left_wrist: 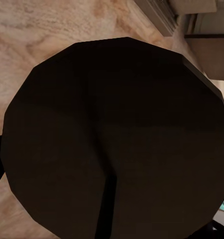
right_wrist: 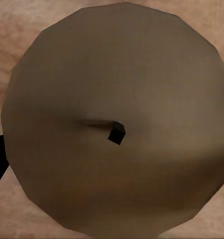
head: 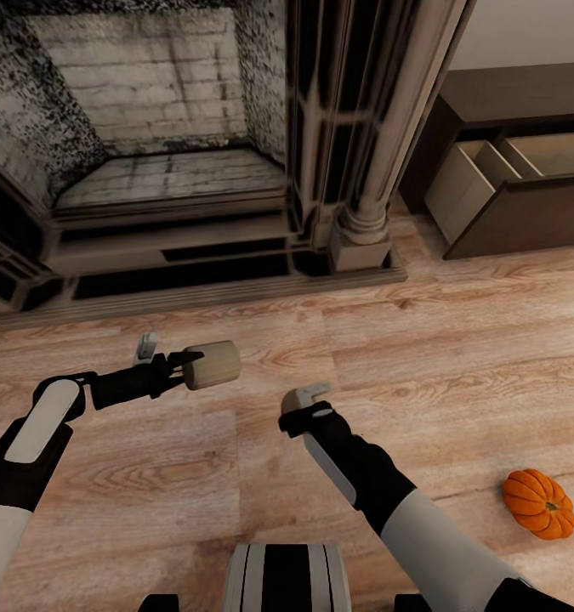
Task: Place each of the two pumpkins and all three candles from the living room inside a cabinet in the living room (use any cabinet), then make sure every cabinet is closed, and position the cauldron so it is next to a table in the living room.
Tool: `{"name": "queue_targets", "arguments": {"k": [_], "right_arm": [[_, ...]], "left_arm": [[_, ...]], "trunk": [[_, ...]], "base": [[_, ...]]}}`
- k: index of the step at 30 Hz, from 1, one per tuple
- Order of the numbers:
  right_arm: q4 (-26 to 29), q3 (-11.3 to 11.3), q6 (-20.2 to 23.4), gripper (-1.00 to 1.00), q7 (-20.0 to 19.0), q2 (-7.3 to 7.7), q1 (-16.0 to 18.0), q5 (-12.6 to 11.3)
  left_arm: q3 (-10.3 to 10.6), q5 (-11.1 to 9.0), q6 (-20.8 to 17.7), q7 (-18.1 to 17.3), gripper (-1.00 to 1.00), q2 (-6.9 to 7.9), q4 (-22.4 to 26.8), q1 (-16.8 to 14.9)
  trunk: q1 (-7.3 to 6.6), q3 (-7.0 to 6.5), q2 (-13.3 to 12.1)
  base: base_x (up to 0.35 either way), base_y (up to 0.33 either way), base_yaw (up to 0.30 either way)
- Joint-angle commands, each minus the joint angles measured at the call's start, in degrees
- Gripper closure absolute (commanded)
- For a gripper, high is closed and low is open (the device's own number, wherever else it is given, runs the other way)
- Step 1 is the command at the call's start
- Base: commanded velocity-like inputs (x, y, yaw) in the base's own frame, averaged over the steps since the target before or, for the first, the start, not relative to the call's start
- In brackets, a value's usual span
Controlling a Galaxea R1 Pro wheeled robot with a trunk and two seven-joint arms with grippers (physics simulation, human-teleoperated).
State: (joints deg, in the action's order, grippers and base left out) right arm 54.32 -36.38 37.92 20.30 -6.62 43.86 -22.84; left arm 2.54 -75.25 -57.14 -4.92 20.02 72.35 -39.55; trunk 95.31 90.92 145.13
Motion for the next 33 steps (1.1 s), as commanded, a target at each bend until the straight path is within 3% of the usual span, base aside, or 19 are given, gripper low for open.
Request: {"name": "queue_targets", "arguments": {"k": [1,3,9,19,27,33], "right_arm": [[0.04,0.91,0.04,1.00,0.00,0.17,0.00,-0.10],[0.08,2.18,0.12,1.00,0.00,0.34,0.00,-0.08],[1.32,2.62,0.14,1.00,0.00,0.38,0.02,-0.07],[1.67,2.65,0.06,1.00,0.00,0.38,-0.01,-0.10],[1.60,2.65,0.05,1.00,0.00,0.38,0.00,-0.10],[1.53,2.72,0.05,1.00,0.00,0.38,-0.01,-0.17]], "left_arm": [[-0.04,0.07,0.01,-0.05,1.00,0.04,0.04,0.00],[-0.38,0.08,-0.04,0.02,1.00,0.58,0.14,0.00],[-2.33,0.65,-0.08,0.40,1.00,0.87,0.25,0.00],[-2.37,0.72,-0.06,0.44,1.00,0.82,0.22,0.00],[-2.44,0.81,0.12,0.59,1.00,0.99,0.14,0.00],[-2.45,0.80,0.18,0.57,1.00,2.52,0.16,0.00]], "trunk": [[0.00,0.00,0.00],[0.00,0.00,0.00],[0.00,0.00,0.00],[0.00,0.00,0.00],[-0.21,-1.77,-0.11],[-0.36,-3.10,-0.19]], "base": [[0.000,0.000,0.000],[0.000,0.000,0.000],[0.000,0.000,0.000],[0.000,0.000,0.000],[0.000,0.000,0.000],[0.000,0.000,0.000]]}}
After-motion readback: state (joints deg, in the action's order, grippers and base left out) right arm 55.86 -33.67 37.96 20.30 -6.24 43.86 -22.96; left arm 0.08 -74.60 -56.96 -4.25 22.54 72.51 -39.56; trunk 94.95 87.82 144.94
